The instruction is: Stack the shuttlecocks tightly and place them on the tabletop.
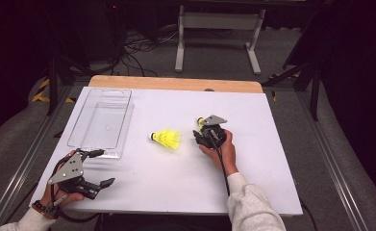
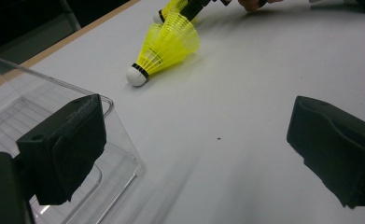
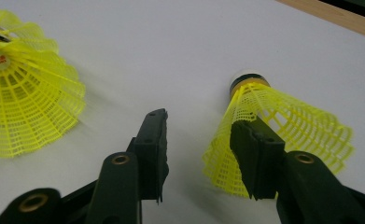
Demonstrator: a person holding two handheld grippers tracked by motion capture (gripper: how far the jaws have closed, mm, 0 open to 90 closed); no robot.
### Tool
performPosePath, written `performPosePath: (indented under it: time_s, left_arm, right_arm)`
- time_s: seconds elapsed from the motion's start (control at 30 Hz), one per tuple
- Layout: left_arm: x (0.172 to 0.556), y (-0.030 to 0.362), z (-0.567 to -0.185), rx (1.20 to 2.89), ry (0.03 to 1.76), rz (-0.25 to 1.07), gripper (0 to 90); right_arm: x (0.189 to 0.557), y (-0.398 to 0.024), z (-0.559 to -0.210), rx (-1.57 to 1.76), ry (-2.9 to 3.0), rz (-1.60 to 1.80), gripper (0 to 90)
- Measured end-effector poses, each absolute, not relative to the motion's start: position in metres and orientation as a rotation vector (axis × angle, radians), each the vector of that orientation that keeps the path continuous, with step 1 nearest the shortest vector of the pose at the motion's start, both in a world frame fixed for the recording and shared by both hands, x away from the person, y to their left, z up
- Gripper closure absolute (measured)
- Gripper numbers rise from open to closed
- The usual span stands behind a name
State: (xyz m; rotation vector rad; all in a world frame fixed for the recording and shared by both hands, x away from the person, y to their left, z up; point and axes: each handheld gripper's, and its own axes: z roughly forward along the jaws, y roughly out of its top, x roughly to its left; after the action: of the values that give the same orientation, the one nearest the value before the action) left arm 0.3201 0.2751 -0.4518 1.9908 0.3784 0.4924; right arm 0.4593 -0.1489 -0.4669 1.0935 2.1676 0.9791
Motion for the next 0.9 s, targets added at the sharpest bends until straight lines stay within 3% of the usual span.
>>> performPosePath:
  time_s: [0.3, 0.9]
  left_arm:
    - [0.320, 0.276, -0.452, 1.989, 0.382, 0.492, 5.5]
    - [0.319, 0.276, -0.452, 1.986, 0.383, 0.491, 5.4]
  right_arm:
    - [0.459, -0.153, -0.464, 1.112, 2.123, 0.957, 87.1]
    - [0.450, -0.166, -0.447, 1.018, 2.117, 1.015, 90.0]
